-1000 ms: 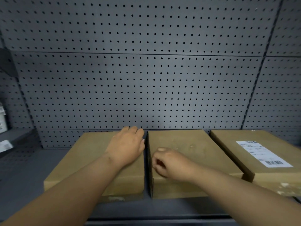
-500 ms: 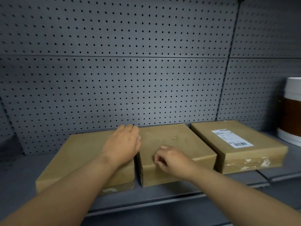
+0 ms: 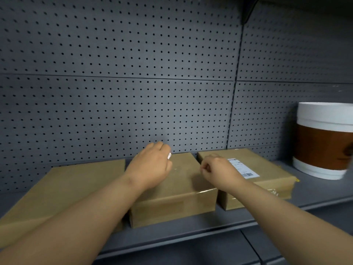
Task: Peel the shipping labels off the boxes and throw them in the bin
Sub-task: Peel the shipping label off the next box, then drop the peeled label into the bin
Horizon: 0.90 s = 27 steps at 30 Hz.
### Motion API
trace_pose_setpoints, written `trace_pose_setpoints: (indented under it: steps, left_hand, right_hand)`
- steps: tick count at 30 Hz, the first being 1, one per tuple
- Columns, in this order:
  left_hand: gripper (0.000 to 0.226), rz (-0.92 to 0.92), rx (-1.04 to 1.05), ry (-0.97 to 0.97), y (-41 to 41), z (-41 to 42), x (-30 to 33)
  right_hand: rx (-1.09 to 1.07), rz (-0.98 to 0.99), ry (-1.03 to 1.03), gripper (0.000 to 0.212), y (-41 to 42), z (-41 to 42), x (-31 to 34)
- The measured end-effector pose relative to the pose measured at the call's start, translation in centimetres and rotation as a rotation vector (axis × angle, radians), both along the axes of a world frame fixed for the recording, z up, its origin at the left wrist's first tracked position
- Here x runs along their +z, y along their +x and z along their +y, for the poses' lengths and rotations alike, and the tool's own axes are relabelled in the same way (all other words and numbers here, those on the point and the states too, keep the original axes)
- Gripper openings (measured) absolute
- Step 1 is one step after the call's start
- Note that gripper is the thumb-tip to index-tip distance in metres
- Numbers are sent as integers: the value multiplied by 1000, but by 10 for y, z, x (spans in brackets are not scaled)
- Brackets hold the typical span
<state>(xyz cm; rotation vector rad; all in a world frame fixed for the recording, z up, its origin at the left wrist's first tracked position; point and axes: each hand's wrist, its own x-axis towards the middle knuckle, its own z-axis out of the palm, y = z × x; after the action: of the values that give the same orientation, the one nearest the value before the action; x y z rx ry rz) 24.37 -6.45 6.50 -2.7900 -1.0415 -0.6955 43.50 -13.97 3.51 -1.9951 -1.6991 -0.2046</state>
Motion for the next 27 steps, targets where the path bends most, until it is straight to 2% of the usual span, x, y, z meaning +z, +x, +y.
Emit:
trace_pose_setpoints:
  steps: [5, 13, 18, 21, 24, 26, 27]
  left_hand:
    - [8, 7, -66, -12, 68, -19, 10]
    - [25, -4, -103, 22, 207, -61, 23]
    - [26, 8, -68, 55, 284, -98, 39]
    - [32, -34, -122, 50, 326, -114, 51]
    - [32, -138, -201, -61, 368, -126, 65]
    - [10, -274, -266, -284, 394, -133, 73]
    - [14, -365, -313, -396, 407, -134, 76]
  right_hand:
    - [-40, -31, 33, 13, 64, -28, 24]
    - [-93, -77, 49, 15, 201, -93, 61]
    - [-113, -119, 47, 15, 279, -131, 79]
    - [-136, -110, 81, 14, 319, -151, 90]
    - [-176, -79, 121, 13, 352, -166, 99]
    - [-212, -66, 161, 13, 373, -173, 104]
    - [-231, -61, 177, 13, 381, -176, 107]
